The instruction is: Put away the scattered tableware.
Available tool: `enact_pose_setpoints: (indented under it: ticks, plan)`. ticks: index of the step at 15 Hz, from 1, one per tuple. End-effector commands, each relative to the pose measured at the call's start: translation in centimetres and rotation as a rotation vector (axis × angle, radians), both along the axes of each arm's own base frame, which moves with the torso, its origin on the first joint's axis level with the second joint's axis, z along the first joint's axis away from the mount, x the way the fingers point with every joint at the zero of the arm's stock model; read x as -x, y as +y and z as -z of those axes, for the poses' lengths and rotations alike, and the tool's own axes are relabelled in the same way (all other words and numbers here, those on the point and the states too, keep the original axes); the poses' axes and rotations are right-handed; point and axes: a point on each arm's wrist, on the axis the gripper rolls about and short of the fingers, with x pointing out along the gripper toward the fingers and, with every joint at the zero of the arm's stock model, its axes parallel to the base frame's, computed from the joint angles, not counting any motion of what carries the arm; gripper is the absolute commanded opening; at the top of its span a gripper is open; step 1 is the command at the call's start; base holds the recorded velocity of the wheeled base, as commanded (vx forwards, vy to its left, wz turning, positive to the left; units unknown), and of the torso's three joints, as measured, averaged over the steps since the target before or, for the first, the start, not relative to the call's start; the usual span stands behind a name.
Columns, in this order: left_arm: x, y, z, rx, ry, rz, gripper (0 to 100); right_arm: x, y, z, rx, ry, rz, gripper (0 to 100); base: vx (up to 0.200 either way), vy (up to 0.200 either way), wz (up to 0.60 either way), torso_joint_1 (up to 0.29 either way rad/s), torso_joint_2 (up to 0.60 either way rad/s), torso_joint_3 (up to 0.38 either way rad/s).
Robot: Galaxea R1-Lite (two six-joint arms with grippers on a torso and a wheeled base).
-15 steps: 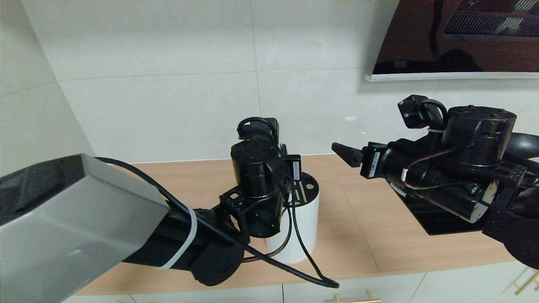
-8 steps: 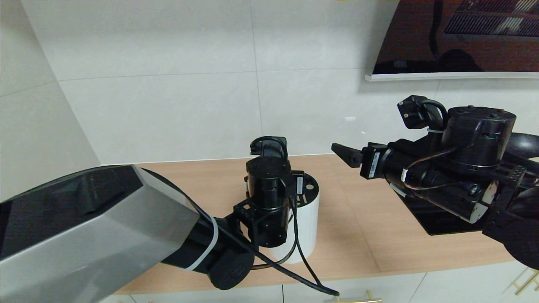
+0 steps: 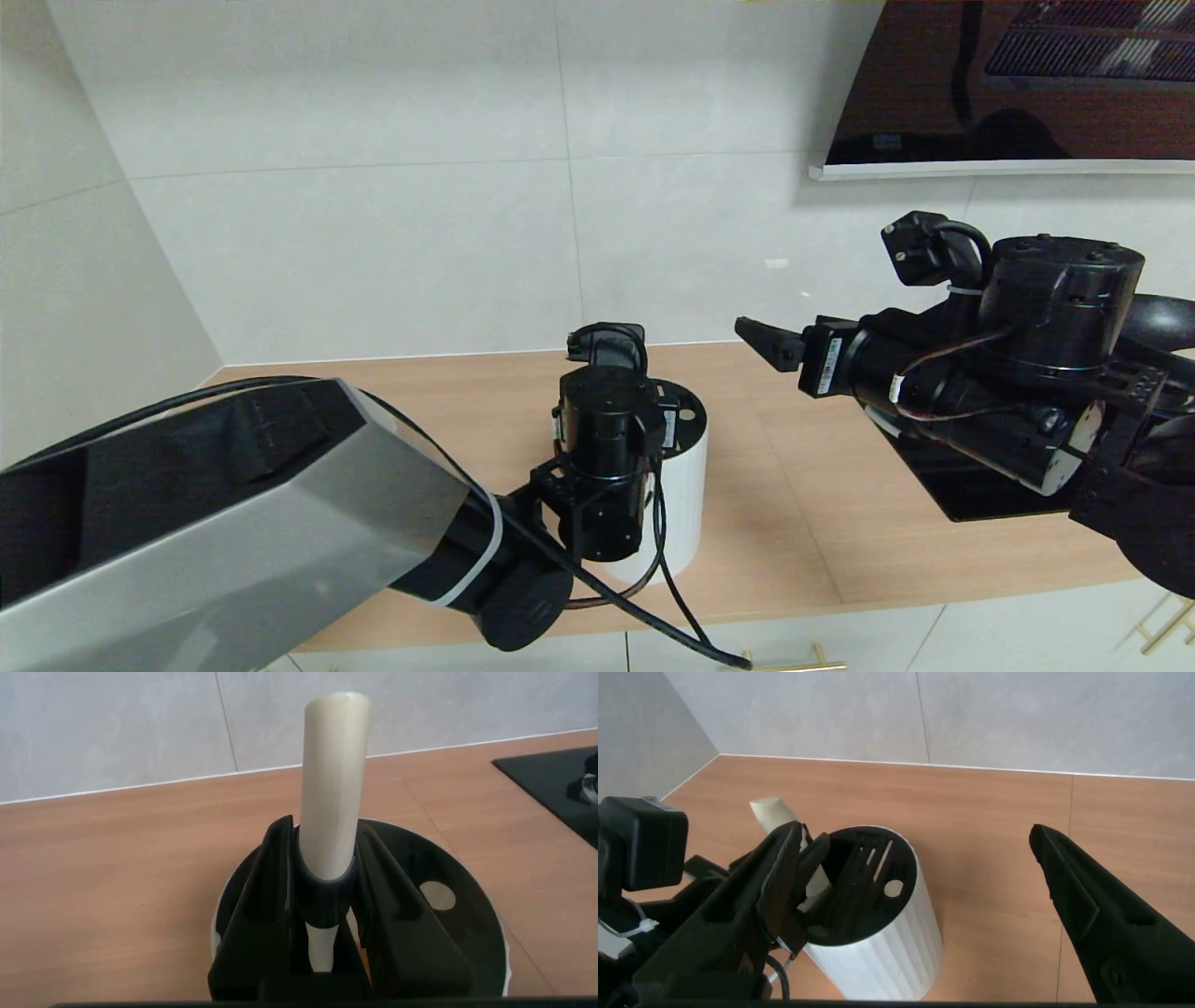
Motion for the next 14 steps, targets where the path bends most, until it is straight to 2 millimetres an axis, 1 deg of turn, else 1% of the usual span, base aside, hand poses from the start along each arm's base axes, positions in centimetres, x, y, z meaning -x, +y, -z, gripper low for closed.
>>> enact_pose_setpoints:
  ticks: [1,4,5,12,14]
  plan:
    - [0.0,0.0,0.0,0.001,0.000,-0.001,0,0.0,0.0,0.0,0.002,0.000,-0.002,100,0.000,0.000,0.00,0.000,0.00,0.000]
    - [0.0,0.0,0.0,0.001,0.000,-0.002,0,0.0,0.0,0.0,0.000,0.001,0.000,100,0.000,0.000,0.00,0.000,0.00,0.000]
    - [0.0,0.0,0.0,0.001,0.000,-0.004,100,0.0,0.0,0.0,0.000,0.001,0.000,100,0.000,0.000,0.00,0.000,0.00,0.000]
    - [0.1,0.2,-0.3,0.004,-0.004,-0.004,100,0.0,0.0,0.0,0.001,-0.001,0.001,100,0.000,0.000,0.00,0.000,0.00,0.000]
    - [0.9,0.8,-1.8,0.025,-0.024,-0.002,100,0.0,0.0,0.0,0.000,-0.001,0.003,100,0.000,0.000,0.00,0.000,0.00,0.000]
